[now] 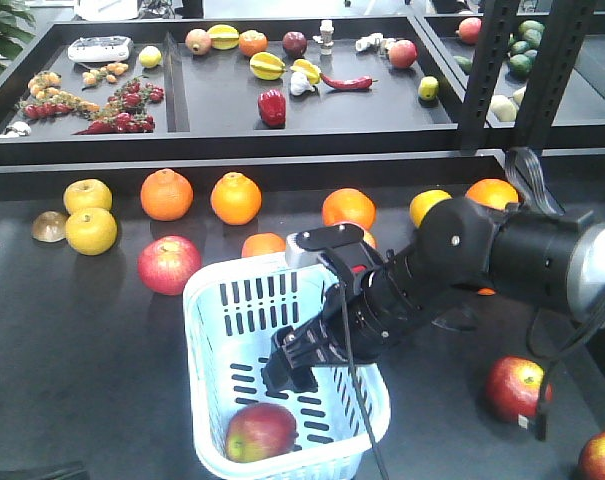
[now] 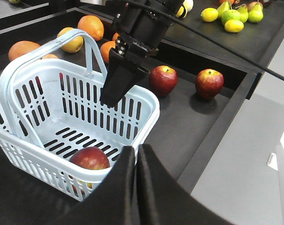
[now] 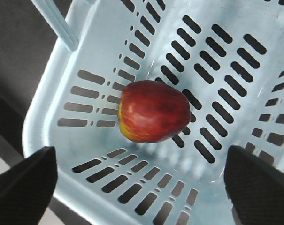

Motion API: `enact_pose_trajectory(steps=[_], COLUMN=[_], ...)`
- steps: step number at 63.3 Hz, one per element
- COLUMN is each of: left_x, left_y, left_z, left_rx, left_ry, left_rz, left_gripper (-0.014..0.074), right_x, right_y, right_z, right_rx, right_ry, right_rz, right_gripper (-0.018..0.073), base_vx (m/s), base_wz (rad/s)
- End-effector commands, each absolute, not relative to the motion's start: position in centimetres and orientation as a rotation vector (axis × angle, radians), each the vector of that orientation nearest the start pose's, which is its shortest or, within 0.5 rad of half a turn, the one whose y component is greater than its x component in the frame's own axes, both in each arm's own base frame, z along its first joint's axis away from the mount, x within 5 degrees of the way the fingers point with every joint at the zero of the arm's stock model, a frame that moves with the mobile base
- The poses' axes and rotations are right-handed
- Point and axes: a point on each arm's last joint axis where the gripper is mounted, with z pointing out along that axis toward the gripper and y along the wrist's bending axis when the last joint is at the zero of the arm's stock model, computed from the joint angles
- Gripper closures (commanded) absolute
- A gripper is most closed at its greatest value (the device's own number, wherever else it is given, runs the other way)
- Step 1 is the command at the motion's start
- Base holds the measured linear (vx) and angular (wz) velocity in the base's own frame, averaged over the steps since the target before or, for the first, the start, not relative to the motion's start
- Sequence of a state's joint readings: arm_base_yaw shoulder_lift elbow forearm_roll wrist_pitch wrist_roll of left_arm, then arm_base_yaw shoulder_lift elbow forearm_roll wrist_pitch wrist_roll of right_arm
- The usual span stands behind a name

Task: Pick three apples into basket with both arms
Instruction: 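Carry the apple over the basket and release it inside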

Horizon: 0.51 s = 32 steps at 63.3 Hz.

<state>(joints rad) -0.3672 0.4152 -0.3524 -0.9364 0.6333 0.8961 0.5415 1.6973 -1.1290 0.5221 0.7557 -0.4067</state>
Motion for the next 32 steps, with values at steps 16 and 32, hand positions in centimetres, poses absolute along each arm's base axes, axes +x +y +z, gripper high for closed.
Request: enact_pose_trajectory(steps=[16,32], left_x=[6.4,6.4], left_y=[-7.0,-7.0], left_z=[28.2,28.2], left_rx=[0.675,0.674], left_ry=[1.788,1.787], left_rz=[-0.708,-0.707], left_gripper=[0.0603,0.0603], right_x=[25.9,25.5], right_y=[18.4,11.5], right_z=[29.4,32.3], right_rx=[-0.921,-0.614], right_ry=[2.591,2.679], right_rz=[0.552,-0.078], right_gripper=[0.0345,0.0568], base_vx=[0.0,0.0], base_wz=[0.0,0.0])
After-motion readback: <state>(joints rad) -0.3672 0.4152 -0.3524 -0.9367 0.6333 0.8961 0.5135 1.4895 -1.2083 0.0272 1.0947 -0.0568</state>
